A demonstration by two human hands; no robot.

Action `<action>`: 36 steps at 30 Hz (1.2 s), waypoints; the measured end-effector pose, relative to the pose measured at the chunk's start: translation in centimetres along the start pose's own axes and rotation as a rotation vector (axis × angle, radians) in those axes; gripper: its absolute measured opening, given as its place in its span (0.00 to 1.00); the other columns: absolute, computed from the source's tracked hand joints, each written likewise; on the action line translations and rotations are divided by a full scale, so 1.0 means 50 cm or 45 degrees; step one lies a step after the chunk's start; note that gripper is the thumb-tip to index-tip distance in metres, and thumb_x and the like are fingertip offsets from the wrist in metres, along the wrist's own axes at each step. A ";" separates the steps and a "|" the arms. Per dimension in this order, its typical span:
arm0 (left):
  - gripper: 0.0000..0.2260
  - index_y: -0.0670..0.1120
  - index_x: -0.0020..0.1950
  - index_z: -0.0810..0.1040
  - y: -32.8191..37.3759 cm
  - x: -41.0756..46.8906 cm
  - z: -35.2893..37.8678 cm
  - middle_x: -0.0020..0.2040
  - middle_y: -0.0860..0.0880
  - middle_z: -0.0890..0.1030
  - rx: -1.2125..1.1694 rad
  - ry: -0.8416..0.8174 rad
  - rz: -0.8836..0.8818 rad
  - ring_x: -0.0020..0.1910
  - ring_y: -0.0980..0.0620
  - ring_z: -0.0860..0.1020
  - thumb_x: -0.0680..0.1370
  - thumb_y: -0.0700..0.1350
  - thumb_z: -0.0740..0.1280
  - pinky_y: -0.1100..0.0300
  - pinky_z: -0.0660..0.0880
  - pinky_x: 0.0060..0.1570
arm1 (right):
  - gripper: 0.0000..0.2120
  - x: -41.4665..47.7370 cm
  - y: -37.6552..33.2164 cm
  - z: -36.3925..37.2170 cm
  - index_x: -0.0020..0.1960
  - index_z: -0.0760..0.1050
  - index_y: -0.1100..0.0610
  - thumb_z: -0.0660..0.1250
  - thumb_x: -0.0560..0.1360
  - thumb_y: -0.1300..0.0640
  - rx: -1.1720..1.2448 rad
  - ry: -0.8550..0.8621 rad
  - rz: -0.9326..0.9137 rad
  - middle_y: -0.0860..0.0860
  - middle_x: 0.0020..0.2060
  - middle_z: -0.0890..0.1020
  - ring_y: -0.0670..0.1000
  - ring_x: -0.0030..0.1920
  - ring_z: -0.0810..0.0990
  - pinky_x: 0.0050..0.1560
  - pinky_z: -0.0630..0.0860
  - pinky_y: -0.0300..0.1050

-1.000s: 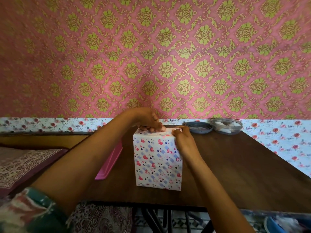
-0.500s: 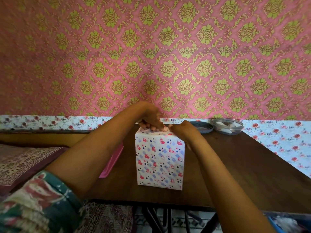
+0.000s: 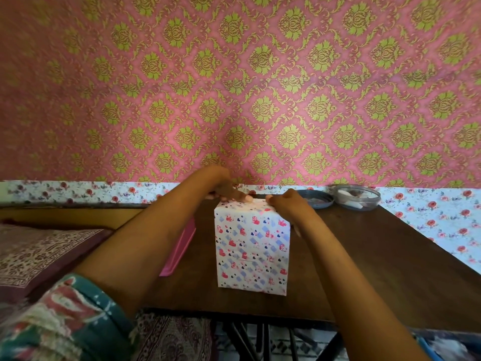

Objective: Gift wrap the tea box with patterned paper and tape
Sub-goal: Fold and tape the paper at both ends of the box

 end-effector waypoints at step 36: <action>0.19 0.42 0.67 0.71 -0.047 -0.062 0.079 0.59 0.42 0.77 -1.361 0.197 0.039 0.57 0.45 0.76 0.79 0.50 0.61 0.57 0.75 0.41 | 0.24 -0.072 0.020 -0.019 0.65 0.69 0.64 0.47 0.82 0.48 0.477 -0.044 0.100 0.61 0.58 0.78 0.58 0.54 0.77 0.35 0.67 0.40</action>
Point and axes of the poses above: each hand's wrist, its own x-axis towards the middle knuckle, its own z-axis out of the palm, y = z × x, the point moved 2 cm from there along x, towards the middle knuckle
